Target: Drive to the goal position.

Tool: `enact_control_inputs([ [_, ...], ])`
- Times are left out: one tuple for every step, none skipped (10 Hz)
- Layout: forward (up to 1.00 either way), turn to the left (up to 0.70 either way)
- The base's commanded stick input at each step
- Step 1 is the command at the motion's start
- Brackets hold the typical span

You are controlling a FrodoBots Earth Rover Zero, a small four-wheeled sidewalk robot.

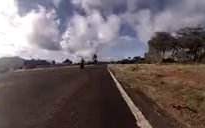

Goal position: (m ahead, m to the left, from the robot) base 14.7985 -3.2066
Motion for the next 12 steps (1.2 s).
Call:
enact_control_inputs([
  [0.50,0.00],
  [0.50,0.00],
  [0.50,0.00],
  [0.50,0.00],
  [0.50,0.00],
  [0.50,0.00],
  [0.50,0.00],
  [0.50,-0.50],
  [0.50,-0.50],
  [0.50,-0.50],
  [0.50,-0.50],
  [0.50,0.00],
])
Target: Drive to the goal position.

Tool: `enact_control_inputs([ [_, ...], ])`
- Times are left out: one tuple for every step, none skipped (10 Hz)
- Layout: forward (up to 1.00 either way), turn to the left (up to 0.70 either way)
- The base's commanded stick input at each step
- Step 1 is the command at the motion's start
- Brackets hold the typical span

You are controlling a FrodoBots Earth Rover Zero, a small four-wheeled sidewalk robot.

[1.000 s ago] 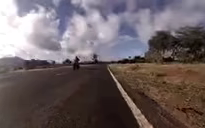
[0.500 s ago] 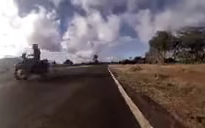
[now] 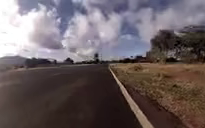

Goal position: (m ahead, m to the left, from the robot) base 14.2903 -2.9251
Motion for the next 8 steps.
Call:
enact_control_inputs([
  [0.50,0.00],
  [0.50,0.00],
  [0.50,0.00],
  [0.50,0.00],
  [0.50,0.00],
  [0.50,0.00],
  [0.50,0.00],
  [0.50,0.00],
])
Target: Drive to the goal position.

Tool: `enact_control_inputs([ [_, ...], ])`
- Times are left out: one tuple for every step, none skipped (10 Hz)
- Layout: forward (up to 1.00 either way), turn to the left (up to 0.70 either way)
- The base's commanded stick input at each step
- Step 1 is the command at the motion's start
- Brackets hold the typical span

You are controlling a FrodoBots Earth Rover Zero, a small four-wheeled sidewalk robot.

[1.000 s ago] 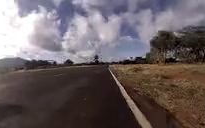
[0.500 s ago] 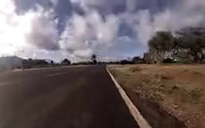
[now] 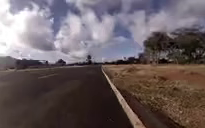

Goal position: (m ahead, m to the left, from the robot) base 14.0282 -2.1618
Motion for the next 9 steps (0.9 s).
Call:
enact_control_inputs([
  [0.50,0.00],
  [0.50,0.00],
  [0.50,0.00],
  [0.50,0.00],
  [0.50,0.00],
  [0.50,0.00],
  [0.50,0.00],
  [0.50,0.00],
  [0.50,0.00],
])
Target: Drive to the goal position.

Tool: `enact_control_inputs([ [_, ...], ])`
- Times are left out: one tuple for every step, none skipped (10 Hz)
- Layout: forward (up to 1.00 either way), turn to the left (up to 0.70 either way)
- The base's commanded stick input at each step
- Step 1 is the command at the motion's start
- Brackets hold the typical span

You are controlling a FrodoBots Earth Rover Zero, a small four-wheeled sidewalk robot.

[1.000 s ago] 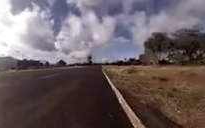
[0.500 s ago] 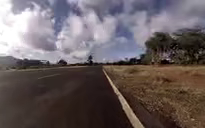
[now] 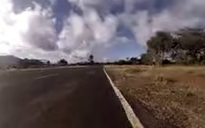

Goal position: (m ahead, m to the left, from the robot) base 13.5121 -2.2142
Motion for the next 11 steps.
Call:
enact_control_inputs([
  [0.50,0.00],
  [0.50,0.00],
  [0.50,0.00],
  [0.50,0.00],
  [0.50,0.00],
  [0.50,0.00],
  [0.50,0.00],
  [0.50,0.00],
  [0.50,0.00],
  [0.50,0.00],
  [0.50,0.00],
])
